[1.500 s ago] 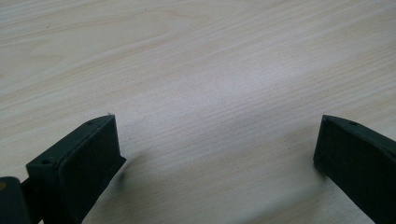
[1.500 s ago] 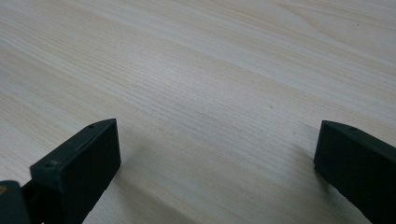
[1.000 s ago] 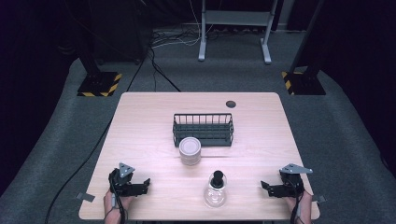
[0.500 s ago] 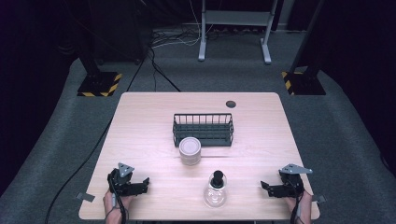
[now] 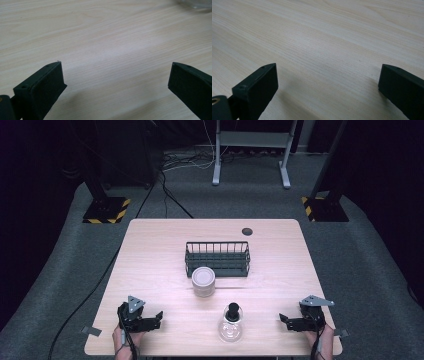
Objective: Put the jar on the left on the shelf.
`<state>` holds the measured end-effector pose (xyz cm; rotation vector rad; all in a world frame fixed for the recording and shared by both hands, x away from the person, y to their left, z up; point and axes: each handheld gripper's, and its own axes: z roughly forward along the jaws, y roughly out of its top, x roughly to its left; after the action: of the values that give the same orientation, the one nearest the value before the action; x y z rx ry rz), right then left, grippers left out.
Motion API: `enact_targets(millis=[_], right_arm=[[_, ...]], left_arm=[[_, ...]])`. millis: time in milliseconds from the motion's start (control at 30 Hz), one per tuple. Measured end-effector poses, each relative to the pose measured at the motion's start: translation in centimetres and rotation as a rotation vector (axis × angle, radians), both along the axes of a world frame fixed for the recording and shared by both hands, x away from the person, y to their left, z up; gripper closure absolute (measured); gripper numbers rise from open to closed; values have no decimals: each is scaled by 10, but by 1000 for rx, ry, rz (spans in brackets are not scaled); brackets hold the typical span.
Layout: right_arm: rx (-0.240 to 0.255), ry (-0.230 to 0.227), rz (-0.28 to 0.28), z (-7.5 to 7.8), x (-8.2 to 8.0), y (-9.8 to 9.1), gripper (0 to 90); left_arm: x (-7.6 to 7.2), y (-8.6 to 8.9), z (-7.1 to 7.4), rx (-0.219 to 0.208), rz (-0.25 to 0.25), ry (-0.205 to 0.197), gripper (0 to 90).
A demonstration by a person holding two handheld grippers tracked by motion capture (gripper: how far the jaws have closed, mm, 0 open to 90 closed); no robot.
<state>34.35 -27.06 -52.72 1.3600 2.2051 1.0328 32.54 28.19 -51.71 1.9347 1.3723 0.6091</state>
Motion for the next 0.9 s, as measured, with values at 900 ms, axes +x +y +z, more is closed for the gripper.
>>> enact_targets(millis=[900], right_arm=[[-10,0,5,0,0,1,7]], left_arm=[[10,-41,15,-69,-132,-24,0]])
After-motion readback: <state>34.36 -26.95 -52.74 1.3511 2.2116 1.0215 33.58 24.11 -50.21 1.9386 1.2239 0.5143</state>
